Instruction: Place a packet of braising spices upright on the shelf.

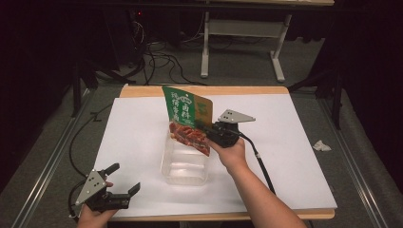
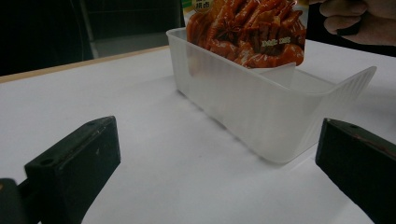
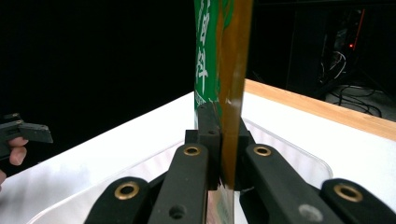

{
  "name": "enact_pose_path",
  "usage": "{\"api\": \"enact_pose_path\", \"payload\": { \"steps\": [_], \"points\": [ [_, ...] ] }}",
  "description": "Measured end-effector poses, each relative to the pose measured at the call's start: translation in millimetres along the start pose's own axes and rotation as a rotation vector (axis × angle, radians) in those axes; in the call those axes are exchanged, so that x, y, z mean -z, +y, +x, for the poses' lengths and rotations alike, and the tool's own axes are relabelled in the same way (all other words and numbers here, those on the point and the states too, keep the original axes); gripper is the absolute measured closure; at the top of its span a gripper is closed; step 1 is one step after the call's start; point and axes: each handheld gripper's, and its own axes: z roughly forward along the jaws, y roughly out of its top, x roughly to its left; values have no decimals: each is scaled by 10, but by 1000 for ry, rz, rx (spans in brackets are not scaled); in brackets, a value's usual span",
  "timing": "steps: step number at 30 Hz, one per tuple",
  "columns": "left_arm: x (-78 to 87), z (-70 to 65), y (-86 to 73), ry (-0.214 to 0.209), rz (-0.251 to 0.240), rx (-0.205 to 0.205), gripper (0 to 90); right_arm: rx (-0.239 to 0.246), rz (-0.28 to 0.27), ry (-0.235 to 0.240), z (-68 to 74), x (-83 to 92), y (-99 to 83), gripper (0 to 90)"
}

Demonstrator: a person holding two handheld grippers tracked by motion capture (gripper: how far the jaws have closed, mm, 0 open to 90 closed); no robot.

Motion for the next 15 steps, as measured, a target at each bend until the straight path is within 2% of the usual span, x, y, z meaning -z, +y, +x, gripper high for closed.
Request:
{"api": "enact_pose_path", "payload": {
  "steps": [5,12,15],
  "points": [
    [0,-1,6,0,-2,-1,5,-3,-4,-7,-7,0,-33,900],
    [-6,5,8,-1,-1,-1,5,-18,14,-48,-8,-26,-142,900],
    [-3,3,12,0,-9,3,5,-9,20,-59,1,-40,-169,900]
  ]
}}
